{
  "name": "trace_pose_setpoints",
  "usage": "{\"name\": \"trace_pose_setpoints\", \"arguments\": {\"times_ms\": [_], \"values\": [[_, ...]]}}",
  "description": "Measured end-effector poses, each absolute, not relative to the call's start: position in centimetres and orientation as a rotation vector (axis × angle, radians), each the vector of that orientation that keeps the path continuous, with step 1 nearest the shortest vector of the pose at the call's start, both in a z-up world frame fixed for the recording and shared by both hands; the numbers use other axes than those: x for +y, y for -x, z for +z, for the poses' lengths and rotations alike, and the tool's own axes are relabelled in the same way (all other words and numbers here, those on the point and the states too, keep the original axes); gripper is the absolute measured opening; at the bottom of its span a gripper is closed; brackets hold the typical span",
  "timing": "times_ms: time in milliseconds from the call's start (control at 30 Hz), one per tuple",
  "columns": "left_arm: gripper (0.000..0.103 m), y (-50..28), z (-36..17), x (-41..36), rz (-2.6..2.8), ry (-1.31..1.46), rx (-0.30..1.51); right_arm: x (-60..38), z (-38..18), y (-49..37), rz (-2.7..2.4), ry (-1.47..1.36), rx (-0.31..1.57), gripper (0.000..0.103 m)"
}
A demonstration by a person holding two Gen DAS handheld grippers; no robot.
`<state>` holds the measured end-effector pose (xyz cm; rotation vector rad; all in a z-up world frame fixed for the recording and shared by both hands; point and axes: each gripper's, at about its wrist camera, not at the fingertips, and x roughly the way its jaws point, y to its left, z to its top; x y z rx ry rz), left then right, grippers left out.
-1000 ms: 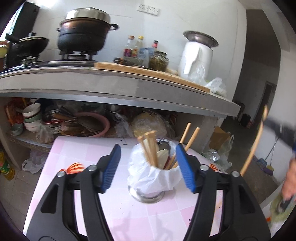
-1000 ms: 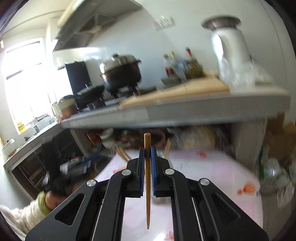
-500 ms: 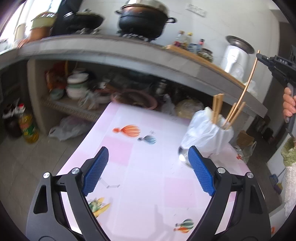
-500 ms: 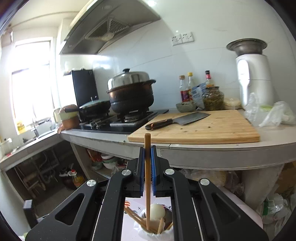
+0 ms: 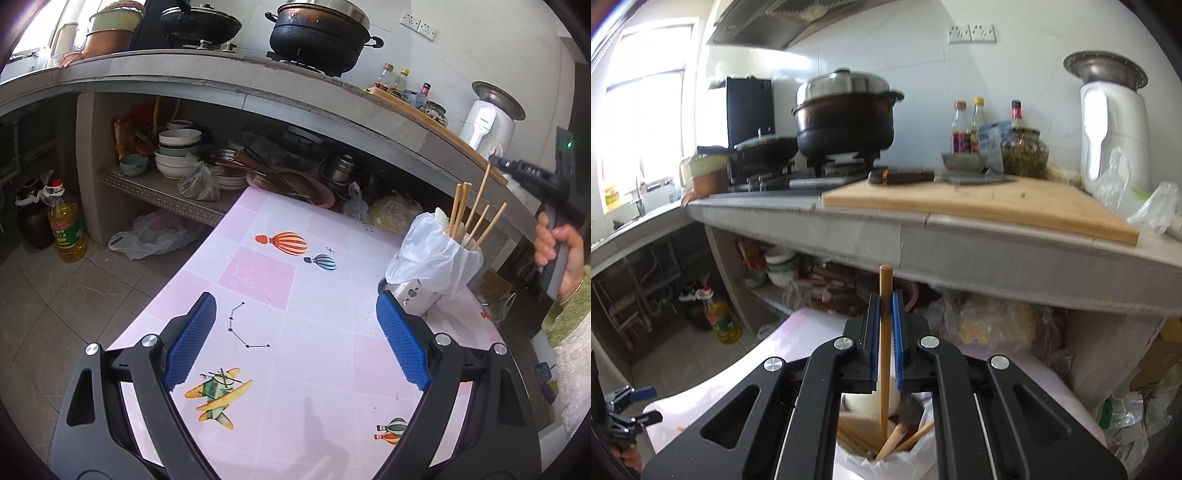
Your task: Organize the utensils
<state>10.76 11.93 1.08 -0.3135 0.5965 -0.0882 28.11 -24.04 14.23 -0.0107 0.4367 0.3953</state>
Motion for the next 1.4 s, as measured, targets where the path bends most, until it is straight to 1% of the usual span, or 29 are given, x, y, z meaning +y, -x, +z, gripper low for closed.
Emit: {"name": "trace_pose_setpoints", "arguments": {"times_ms": [333,667,900,967,1100,1167,1200,1267,1300,1367,1400], "values": [[0.085,-10.8,1.0,11.2,-0.105,0.315,0.592,-22.7,11.0,-28.1,0.422,0.110,0.543,0.008],[0.085,-10.4,1.4,10.1,-0.129,0.299,0.588,-22.7,10.7,-28.3,0.384,0.131,0.600,0.009],[0.085,-10.0,1.6,9.4,-0.134,0.289,0.593,-22.7,11.5,-27.9,0.371,0.141,0.624,0.011],[0.085,-9.9,1.7,9.2,-0.140,0.287,0.592,-23.3,12.4,-27.1,0.377,0.114,0.601,0.018],[0.085,-9.8,2.2,8.6,-0.152,0.276,0.586,-25.1,14.7,-24.4,0.390,0.052,0.530,0.023],[0.085,-9.7,2.5,8.3,-0.161,0.276,0.581,-26.2,15.8,-22.4,0.389,0.013,0.492,0.031],[0.085,-9.6,2.7,8.0,-0.167,0.274,0.578,-26.8,16.1,-21.4,0.392,-0.008,0.476,0.034],[0.085,-9.5,2.9,7.6,-0.176,0.268,0.576,-28.3,16.5,-18.6,0.389,-0.057,0.444,0.047],[0.085,-9.5,3.0,7.4,-0.182,0.265,0.575,-29.0,16.5,-17.2,0.384,-0.076,0.434,0.050],[0.085,-9.5,3.3,6.7,-0.193,0.257,0.576,-29.8,15.7,-14.9,0.370,-0.100,0.433,0.062],[0.086,-9.5,3.4,6.3,-0.196,0.251,0.578,-30.1,15.1,-13.8,0.362,-0.108,0.443,0.064]]}}
